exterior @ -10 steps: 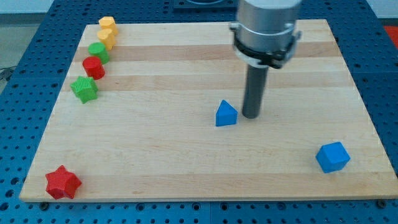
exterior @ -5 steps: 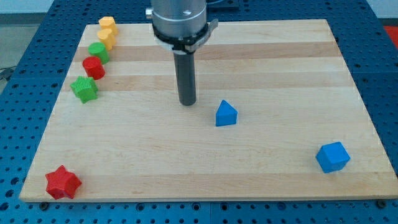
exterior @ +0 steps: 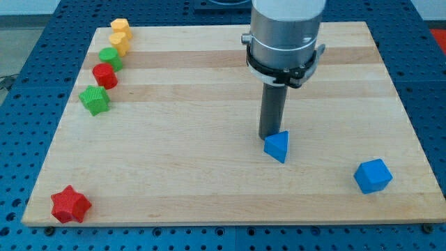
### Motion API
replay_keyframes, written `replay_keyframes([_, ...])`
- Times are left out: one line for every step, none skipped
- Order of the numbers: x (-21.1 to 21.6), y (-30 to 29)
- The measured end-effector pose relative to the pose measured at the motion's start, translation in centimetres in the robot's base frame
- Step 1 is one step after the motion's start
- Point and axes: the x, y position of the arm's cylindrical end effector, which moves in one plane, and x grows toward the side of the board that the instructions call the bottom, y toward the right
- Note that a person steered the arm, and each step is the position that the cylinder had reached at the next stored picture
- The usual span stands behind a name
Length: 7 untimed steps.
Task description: Put the blue triangle into the blue cube
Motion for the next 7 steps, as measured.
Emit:
replay_keyframes([0.7, 0.0])
replay_keyframes([1.1, -0.1])
replay_keyframes([1.4, -3.1])
replay_keyframes([3.1, -3.2])
replay_keyframes([4.2, -2.1])
replay_keyframes([4.2, 1.1])
replay_keyframes([4.2, 4.5])
